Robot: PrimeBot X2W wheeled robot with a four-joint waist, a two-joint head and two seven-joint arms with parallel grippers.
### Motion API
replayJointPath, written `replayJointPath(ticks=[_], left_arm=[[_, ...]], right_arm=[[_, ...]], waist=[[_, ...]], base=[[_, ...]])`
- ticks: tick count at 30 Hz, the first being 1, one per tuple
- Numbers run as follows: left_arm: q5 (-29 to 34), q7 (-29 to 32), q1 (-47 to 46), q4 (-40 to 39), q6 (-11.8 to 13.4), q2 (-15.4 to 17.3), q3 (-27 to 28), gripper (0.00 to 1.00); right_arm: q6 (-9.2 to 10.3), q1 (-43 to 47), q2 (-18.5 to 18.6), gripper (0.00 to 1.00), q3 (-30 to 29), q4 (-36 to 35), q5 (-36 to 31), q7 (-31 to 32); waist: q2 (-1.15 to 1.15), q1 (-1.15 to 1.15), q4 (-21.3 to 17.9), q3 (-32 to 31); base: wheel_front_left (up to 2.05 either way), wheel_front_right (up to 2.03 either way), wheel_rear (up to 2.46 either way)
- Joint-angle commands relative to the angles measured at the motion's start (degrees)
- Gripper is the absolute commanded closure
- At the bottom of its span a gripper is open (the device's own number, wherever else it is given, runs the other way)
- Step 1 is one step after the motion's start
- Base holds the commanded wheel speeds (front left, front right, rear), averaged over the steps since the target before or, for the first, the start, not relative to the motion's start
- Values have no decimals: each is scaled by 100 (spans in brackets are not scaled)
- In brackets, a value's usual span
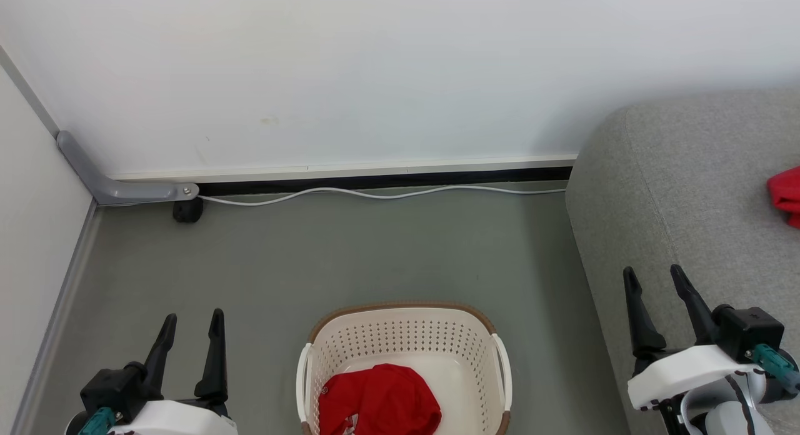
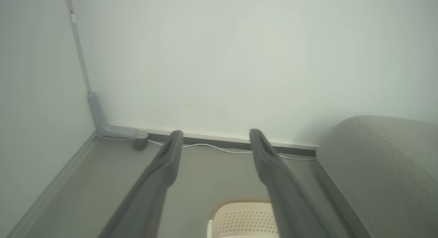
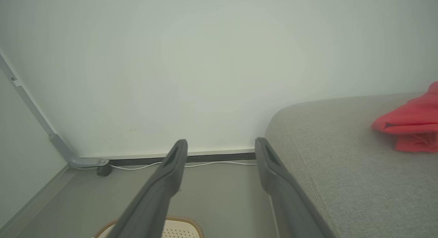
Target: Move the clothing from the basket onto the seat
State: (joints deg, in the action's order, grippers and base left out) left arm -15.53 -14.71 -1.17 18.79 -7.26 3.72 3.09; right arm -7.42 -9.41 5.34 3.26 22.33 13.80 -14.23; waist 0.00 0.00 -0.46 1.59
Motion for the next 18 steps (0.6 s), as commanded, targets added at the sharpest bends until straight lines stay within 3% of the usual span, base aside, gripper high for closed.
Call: replayJointPath(ticks=[1,18], left_arm=[[86,-29,-73,-187,-23,39,175,0],[-13,-29,-220,-135,-23,-34,-233,0]], right_arm=[[-7,-59,0,0,97,-201,-18,-76],[-7,-391,-69,0,186,-412,-102,-77]], waist=[[0,0,-2,10],[0,0,-81,472]], base=[[0,0,0],[0,0,0]])
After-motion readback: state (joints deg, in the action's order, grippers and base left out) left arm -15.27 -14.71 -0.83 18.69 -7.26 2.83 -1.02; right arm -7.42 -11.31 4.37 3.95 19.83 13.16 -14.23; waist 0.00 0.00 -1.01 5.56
